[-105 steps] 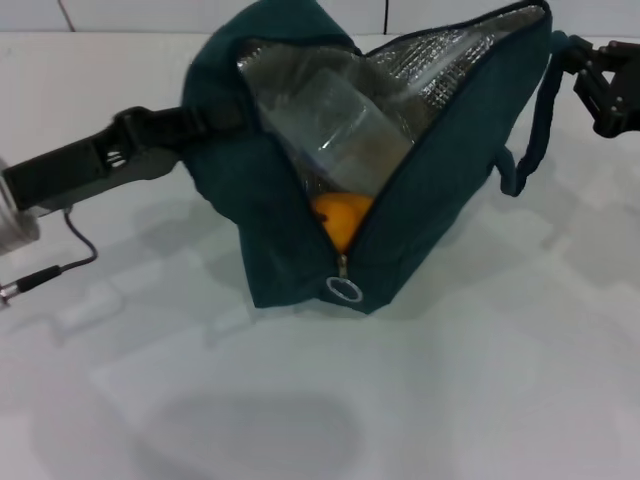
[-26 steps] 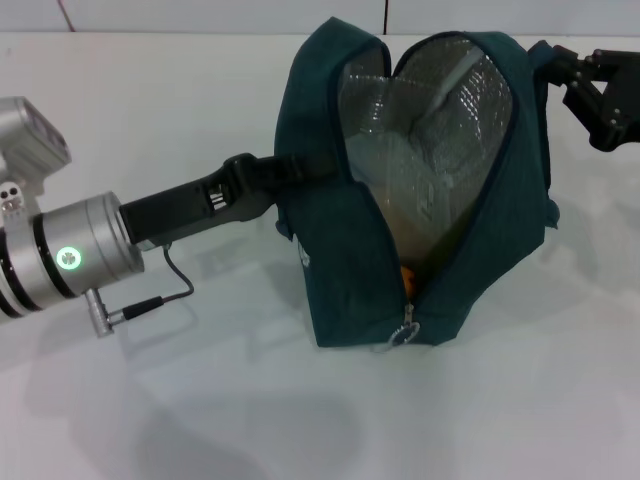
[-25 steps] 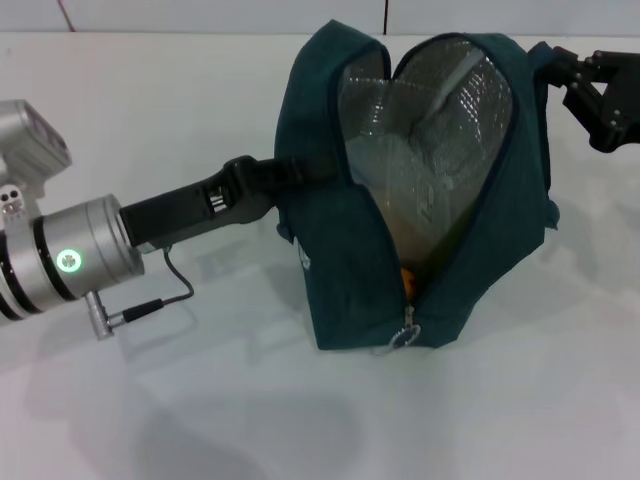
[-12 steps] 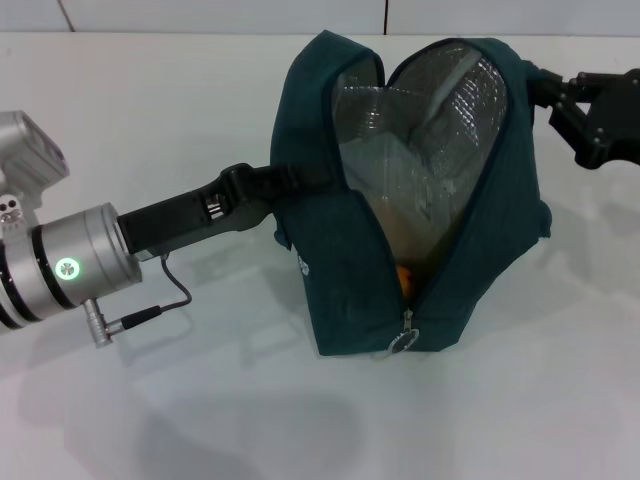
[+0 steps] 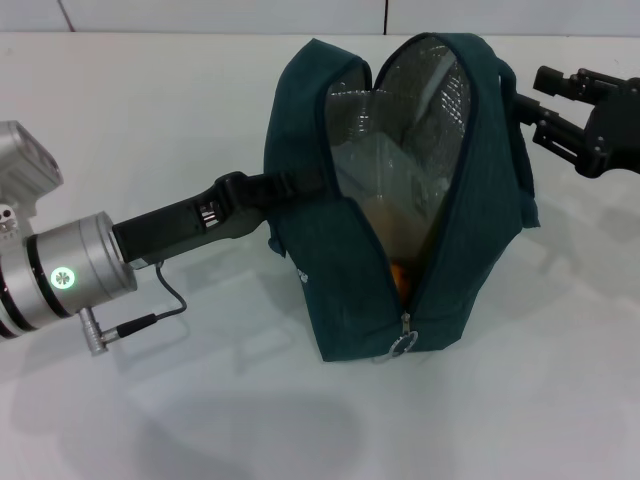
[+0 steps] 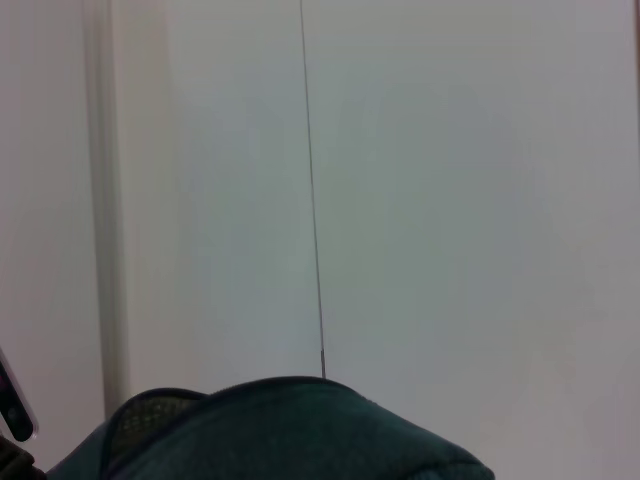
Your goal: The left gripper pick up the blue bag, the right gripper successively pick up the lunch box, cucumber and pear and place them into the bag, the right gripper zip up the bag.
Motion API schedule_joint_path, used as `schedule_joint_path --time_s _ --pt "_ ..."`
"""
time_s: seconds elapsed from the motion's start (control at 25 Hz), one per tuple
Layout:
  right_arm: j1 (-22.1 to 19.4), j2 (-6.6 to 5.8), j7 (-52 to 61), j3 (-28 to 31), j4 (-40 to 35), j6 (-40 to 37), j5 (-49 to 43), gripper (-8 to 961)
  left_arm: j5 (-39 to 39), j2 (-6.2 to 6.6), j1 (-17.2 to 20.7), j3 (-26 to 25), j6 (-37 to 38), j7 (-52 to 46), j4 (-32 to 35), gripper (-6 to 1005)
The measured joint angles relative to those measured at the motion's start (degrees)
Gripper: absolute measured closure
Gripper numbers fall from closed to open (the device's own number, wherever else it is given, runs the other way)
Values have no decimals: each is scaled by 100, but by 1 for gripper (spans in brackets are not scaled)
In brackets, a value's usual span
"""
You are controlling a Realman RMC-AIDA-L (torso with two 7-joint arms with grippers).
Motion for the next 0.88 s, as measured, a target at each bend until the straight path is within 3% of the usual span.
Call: schedule_joint_path --time_s 0.28,0.6,0.88 --pt "-136 -7 -6 54 -54 -153 2 446 -12 5 70 0 0 32 0 962" --pt "-667 -57 -693 457 -162 -1719 -20 275 -20 8 115 -24 0 48 0 962" --pt "-935 -43 -1168 374 118 -2689 -399 179 -24 9 119 -27 0 62 0 963"
